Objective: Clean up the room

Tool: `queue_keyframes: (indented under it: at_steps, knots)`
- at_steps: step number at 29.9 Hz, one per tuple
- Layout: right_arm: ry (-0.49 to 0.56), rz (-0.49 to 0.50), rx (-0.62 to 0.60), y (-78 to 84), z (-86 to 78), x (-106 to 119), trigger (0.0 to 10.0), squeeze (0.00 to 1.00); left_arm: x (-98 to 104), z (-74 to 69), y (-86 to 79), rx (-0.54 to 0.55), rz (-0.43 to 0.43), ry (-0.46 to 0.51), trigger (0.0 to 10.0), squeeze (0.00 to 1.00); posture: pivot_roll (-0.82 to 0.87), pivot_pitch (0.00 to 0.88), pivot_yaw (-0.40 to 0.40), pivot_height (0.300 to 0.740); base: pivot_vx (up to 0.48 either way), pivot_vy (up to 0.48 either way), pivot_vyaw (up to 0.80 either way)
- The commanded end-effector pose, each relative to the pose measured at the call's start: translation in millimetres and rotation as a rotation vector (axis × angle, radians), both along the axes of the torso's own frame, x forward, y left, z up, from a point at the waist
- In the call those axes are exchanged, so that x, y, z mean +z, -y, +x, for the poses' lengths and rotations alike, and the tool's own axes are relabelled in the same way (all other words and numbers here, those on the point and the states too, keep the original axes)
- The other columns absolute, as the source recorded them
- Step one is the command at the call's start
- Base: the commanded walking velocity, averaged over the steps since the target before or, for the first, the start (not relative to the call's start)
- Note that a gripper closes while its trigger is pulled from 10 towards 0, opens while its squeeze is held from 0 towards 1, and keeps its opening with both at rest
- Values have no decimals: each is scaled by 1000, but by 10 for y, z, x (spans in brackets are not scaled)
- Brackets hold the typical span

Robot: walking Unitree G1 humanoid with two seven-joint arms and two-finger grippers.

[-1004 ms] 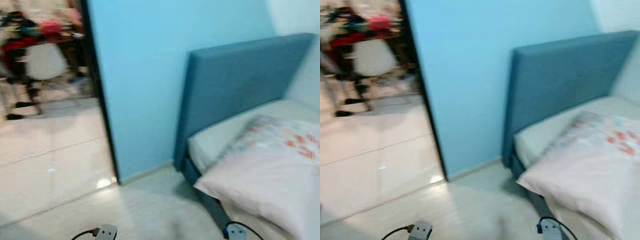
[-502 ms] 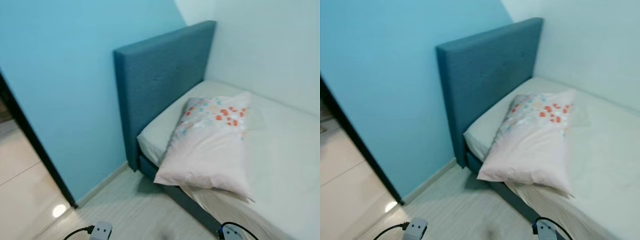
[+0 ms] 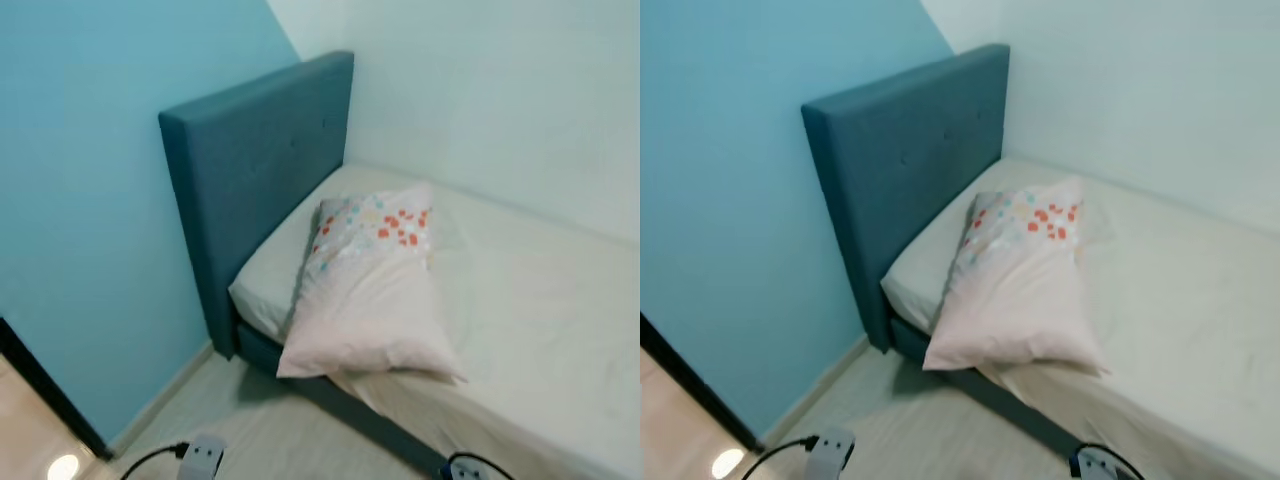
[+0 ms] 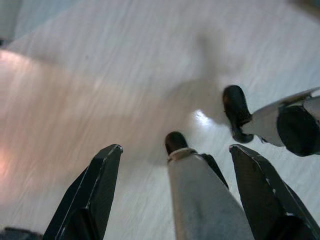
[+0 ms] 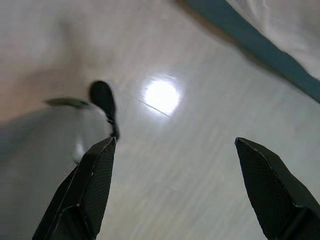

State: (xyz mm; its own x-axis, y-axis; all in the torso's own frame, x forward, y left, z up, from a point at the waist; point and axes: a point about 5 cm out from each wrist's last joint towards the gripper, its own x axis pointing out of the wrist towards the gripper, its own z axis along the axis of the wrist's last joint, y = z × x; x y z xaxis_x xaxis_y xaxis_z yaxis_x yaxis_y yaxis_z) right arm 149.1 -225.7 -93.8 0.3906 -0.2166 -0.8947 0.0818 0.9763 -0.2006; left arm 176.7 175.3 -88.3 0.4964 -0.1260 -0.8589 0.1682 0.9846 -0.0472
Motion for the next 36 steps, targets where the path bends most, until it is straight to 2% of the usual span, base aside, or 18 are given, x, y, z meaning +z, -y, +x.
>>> queue_keyframes:
  at_steps: [1,16,36]
  knots:
    - [17,-4,21,-5,48,18,10000,0,2,0,-20,18,-3,4,10000,0,53,0,5,740,292,0,0]
    - [14,11,15,-65,45,3,10000,0,34,68,-1,18,-21,25,10000,0,51,8,12,740,286,0,0]
    - [16,16,8,-63,49,6,10000,0,80,165,49,14,-42,57,10000,0,49,6,16,740,274,0,0]
